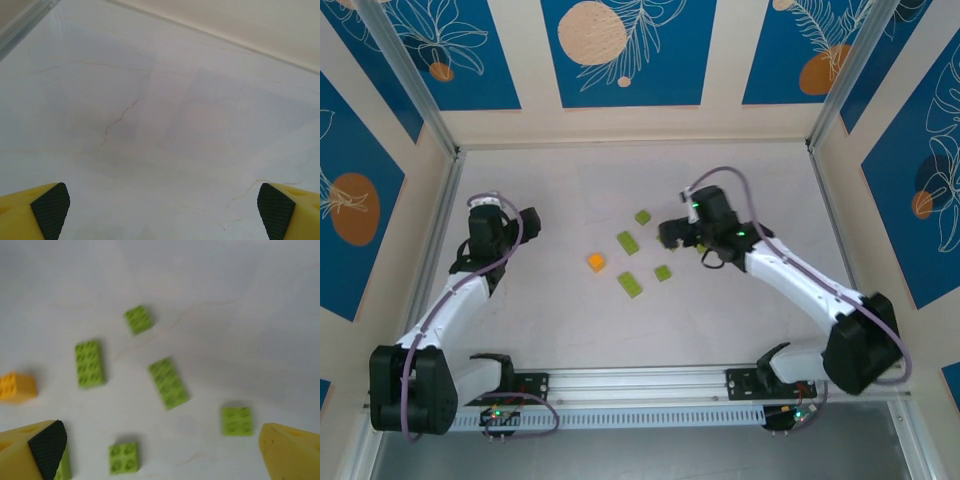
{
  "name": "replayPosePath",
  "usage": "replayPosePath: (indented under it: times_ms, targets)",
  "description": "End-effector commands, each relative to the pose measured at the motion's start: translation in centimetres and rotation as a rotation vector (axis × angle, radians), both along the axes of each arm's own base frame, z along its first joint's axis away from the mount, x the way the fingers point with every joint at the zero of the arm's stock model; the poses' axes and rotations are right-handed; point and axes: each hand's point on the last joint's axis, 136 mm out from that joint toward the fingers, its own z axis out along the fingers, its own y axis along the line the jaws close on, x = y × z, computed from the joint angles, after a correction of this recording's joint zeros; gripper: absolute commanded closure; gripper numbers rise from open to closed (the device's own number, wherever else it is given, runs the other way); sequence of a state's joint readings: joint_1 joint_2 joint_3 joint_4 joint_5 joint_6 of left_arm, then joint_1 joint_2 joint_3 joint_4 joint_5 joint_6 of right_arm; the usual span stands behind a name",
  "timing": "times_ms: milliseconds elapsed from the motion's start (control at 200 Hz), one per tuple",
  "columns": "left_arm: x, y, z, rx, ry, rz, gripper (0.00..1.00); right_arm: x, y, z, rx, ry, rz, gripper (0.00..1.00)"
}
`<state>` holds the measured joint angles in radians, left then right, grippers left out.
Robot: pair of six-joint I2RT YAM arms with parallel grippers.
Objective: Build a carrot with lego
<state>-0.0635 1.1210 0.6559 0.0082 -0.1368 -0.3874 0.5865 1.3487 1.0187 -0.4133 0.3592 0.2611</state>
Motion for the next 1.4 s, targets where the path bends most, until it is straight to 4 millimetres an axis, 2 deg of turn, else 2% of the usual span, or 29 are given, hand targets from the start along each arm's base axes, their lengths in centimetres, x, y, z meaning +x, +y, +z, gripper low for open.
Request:
replayPosePath:
  times_ms: [0, 90, 235, 330, 385, 635, 975, 1130, 1255, 1395]
  targets:
    - [-1.1, -0.8, -0.5, -0.057, 0.004, -0.019, 0.01, -3.2, 0.6, -4.2, -0.165, 0.185, 0.09, 0.02]
    - [-1.4, -0.4, -0.9, -0.033, 0.02, -0.008, 0.01, -3.7, 2.4, -5.2, -0.141, 0.235, 0.158, 0.1]
    - [-1.4, -0.3, -1.8, -0.028, 0.081, -0.001, 0.01, -3.9, 4.9, -5.6, -0.095, 0.308, 0.236, 0.2]
    - [-1.2, -0.5, -2.4, -0.038, 0.095, -0.004, 0.02, -3.9, 5.9, -6.3, -0.12, 0.331, 0.249, 0.25]
    - [-1.0, -0.5, -2.5, -0.04, 0.099, -0.006, 0.03, -3.7, 5.9, -7.1, -0.144, 0.354, 0.236, 0.29]
    - [-1.0, -0.2, -3.0, -0.027, 0.122, 0.009, 0.03, -4.1, 5.5, -10.1, -0.161, 0.431, 0.184, 0.29]
    - [-0.9, -0.3, -3.1, -0.035, 0.129, 0.005, 0.03, -4.1, 4.3, -11.9, -0.154, 0.473, 0.129, 0.35]
    - [-1.0, -0.3, -3.4, -0.033, 0.136, 0.006, 0.04, -4.3, 4.3, -12.0, -0.127, 0.482, 0.134, 0.35]
    - [-0.9, -0.3, -3.4, -0.032, 0.139, 0.007, 0.04, -5.1, 6.1, -10.7, -0.084, 0.464, 0.207, 0.35]
    - [-0.9, -0.3, -3.4, -0.033, 0.141, 0.006, 0.04, -6.0, 8.0, -9.8, -0.114, 0.464, 0.273, 0.34]
